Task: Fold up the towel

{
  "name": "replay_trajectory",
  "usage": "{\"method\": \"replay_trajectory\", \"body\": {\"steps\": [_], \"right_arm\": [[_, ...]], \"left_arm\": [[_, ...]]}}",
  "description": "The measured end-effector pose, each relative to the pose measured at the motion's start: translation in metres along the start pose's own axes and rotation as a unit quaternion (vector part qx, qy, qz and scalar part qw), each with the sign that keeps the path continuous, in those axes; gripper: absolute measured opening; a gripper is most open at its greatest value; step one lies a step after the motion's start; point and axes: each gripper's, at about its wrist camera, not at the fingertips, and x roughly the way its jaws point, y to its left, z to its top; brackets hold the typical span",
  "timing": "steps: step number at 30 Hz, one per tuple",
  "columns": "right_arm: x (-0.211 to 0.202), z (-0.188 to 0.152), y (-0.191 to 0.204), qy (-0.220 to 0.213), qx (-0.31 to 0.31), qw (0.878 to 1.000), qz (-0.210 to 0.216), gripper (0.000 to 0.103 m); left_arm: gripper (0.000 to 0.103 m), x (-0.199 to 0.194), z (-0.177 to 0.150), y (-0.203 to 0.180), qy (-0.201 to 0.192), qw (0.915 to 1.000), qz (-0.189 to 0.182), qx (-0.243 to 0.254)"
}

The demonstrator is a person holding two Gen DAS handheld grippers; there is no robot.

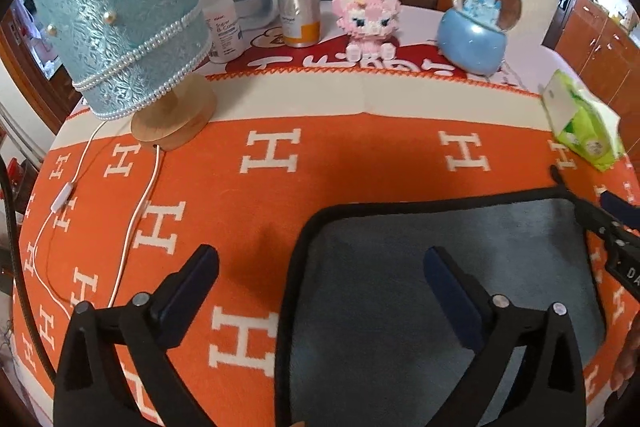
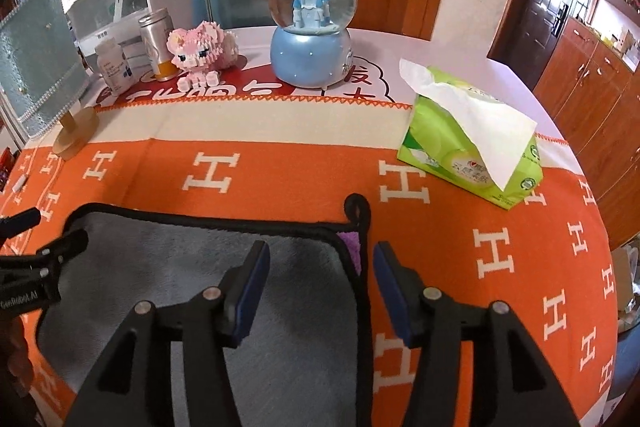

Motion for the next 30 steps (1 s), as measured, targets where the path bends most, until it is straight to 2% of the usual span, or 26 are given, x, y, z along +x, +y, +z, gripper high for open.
{"method": "replay_trajectory", "body": {"steps": [4, 11, 16, 25, 30], "right_arm": [[-0.014, -0.002, 0.001, 0.0, 0.006, 1.0, 0.004, 0.055], [-0.047, -0.004, 0.007, -0.008, 0.005, 1.0, 0.005, 0.059], [-0.067, -0.007, 0.01, -0.011, 0.01, 1.0, 0.009, 0.062], [-0.117, -0.031, 0.016, -0.028, 0.001, 1.0, 0.015, 0.062], [-0.146, -0.048, 0.013, -0.035, 0.002, 0.999, 0.018, 0.062]], "left_arm": [[0.102, -0.02, -0.001, -0.004, -0.01, 0.9999, -0.008, 0.004], [0.102, -0.053, -0.006, -0.005, -0.011, 0.9998, -0.017, 0.002], [0.102, -0.072, -0.011, -0.003, -0.004, 0.9993, -0.037, -0.007], [0.102, -0.127, -0.031, -0.005, -0.025, 0.9974, -0.064, -0.021], [0.102, -0.157, -0.048, -0.009, -0.029, 0.9974, -0.064, -0.016]]}}
